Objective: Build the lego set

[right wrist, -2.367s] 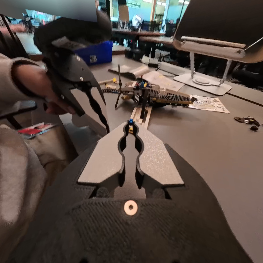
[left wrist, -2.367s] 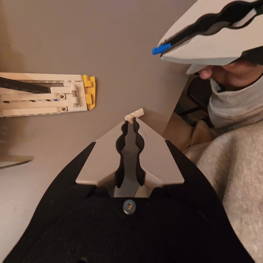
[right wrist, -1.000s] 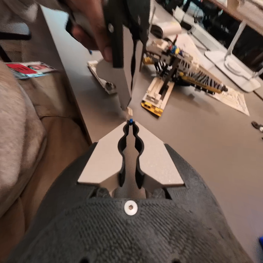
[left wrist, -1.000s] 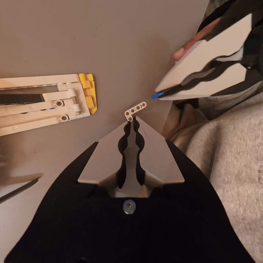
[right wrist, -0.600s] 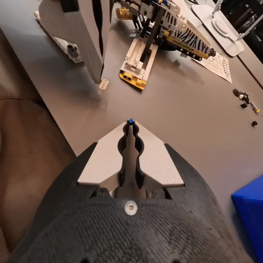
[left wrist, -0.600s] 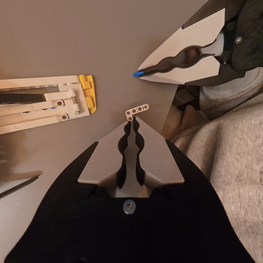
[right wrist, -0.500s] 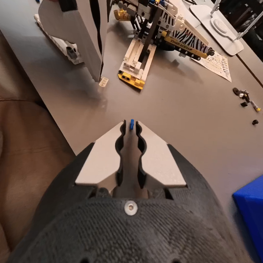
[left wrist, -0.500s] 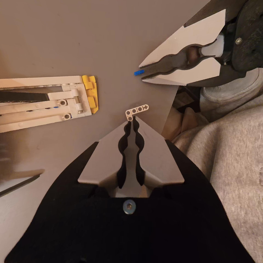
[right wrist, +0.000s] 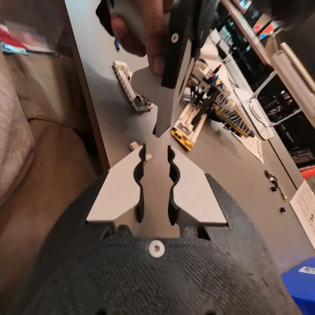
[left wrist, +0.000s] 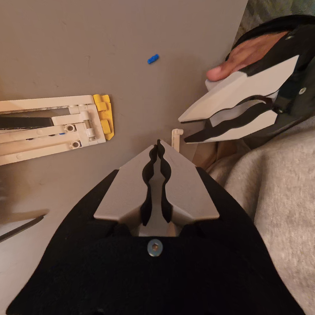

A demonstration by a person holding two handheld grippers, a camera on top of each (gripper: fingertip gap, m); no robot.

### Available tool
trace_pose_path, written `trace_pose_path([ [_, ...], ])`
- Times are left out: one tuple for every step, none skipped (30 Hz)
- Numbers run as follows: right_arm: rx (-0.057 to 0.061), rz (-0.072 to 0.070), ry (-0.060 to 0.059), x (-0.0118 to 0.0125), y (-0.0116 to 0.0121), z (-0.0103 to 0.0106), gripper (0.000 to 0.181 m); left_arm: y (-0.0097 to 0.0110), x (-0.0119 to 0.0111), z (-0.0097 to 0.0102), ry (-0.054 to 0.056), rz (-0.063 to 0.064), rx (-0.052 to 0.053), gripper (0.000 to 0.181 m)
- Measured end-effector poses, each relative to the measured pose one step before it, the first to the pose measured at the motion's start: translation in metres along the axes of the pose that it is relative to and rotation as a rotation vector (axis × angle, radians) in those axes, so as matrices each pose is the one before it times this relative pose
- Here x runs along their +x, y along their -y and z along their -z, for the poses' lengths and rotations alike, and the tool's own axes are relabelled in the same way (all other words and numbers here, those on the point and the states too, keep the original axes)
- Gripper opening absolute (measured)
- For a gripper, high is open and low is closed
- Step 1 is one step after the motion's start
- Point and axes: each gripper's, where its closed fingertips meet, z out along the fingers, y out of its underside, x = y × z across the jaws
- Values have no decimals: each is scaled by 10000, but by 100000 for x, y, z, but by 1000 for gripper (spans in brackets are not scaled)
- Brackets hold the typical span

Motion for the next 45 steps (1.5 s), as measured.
trace_pose_path([
  [-254, 59, 160, -350, -329, -266, 23, -76, 27, -7, 24, -24, -12, 0],
  [-161, -51, 277, -475, -221, -206, 22, -36, 75, 45, 6, -12, 31, 0],
  [-95, -183, 400, -576, -129, -167, 22, -33, 71, 77, 27, -4, 54, 0],
  [-87, -234, 319, -399, -101, -114, 25, -75, 57, 119, 34, 0, 48, 0],
  [-66, -184, 144, -102, -74, -21, 27, -100, 91, 119, 20, 0, 54, 0],
  [-25, -123, 61, 7, -49, 52, 27, -118, 140, 123, -3, 1, 56, 0],
  [8, -115, 30, 50, -20, 77, 27, -137, 200, 92, -21, -5, 57, 0],
  [18, -133, 25, 68, -22, 77, 27, -140, 243, 56, -36, -15, 63, 0],
  [25, -157, 40, 49, -46, 39, 26, -128, 317, 1, -62, -31, 70, 0],
  [5, -192, 55, 60, -100, -13, 24, -152, 404, -51, -79, -38, 45, 0],
  [-54, -211, 85, 13, -188, -82, 24, -192, 455, -108, -83, -74, 18, 0],
  [-80, -224, 134, -71, -201, -111, 24, -156, 426, -147, -43, -106, 22, 3],
  [-100, -191, 176, -141, -152, -96, 21, -133, 277, -153, 57, -95, 15, 6],
  [-60, -129, 163, -195, -61, -72, 17, -117, 144, -143, 118, -81, 7, 9],
  [-9, -25, 148, -228, 11, -20, 10, -55, 78, -98, 131, -83, 23, 11],
  [50, 11, -43, 36, 102, 21, 9, 55, 10, -13, 133, -74, 76, 12],
  [48, 44, -129, 183, 68, 63, 7, 184, -76, 75, 138, -54, 157, 13],
  [48, 24, -205, 338, 61, 99, 7, 265, -159, 159, 130, -8, 206, 14],
  [37, -16, -221, 403, 40, 134, 7, 237, -171, 188, 80, 44, 190, 14],
  [81, -30, -95, 224, 85, 155, 7, 218, -152, 186, 34, 63, 177, 15],
  [199, -27, 37, -2, 261, 191, 6, 211, -195, 191, 57, 54, 189, 17],
  [259, -13, -11, 59, 375, 218, 6, 221, -299, 216, 136, 79, 206, 18],
  [268, 39, -51, 92, 433, 249, 6, 296, -298, 239, 122, 104, 254, 19],
  [301, 99, -78, 94, 506, 266, 6, 437, -170, 327, -2, 193, 365, 18],
  [362, 157, -127, 117, 630, 285, 6, 560, 85, 379, -244, 387, 452, 18],
  [490, 207, -102, 27, 811, 314, 6, 636, 406, 446, -586, 677, 491, 19],
  [560, 228, -210, 196, 953, 318, 6, 722, 818, 522, -970, 1011, 515, 20],
  [530, 211, -341, 398, 925, 318, 6, 785, 1132, 608, -1258, 1214, 521, 25],
  [477, 241, -330, 417, 845, 289, 6, 779, 1343, 683, -1350, 1106, 553, 29],
  [416, 217, -280, 364, 706, 276, 6, 616, 1313, 649, -1190, 777, 546, 29],
  [332, 138, -216, 315, 560, 215, 6, 229, 996, 458, -810, 440, 391, 30],
  [259, 56, -142, 221, 457, 164, 6, -275, 418, 184, -300, 204, 113, 30],
  [253, 35, -41, 61, 447, 99, 6, -624, 97, -14, -7, 34, -82, 33],
  [273, 79, 22, -102, 477, 14, 5, -655, 82, -142, 60, -24, -103, 36],
  [186, 142, -21, -109, 387, -53, 6, -556, 210, -177, -3, -25, -79, 36],
  [17, 216, -51, -131, 177, -138, 6, -410, 292, -180, -40, -58, -46, 36],
  [-158, 276, -35, -174, -90, -209, 6, -232, 177, -144, 67, -196, 23, 37],
  [-217, 271, 17, -275, -192, -243, 6, -11, -355, -107, 477, -345, 109, 36],
  [-170, 209, 68, -334, -172, -233, 6, 161, -455, -33, 617, -491, 192, 31],
  [-96, 126, -8, -183, -76, -192, 6, 108, -386, 14, 573, -516, 139, 26],
  [4, 86, -69, -14, 80, -97, 5, 35, -281, 45, 459, -478, 45, 21],
  [87, 18, -24, 1, 248, 3, 5, 4, -217, 90, 356, -383, 29, 12],
  [93, -35, 34, -32, 289, 40, 6, -22, -175, 114, 271, -286, 16, 5],
  [42, 17, 20, -34, 229, 22, 6, -45, 38, 93, 94, -177, 14, 4],
  [-28, 102, -8, -35, 100, -5, 6, -68, 229, 93, -93, -25, -4, 8],
])
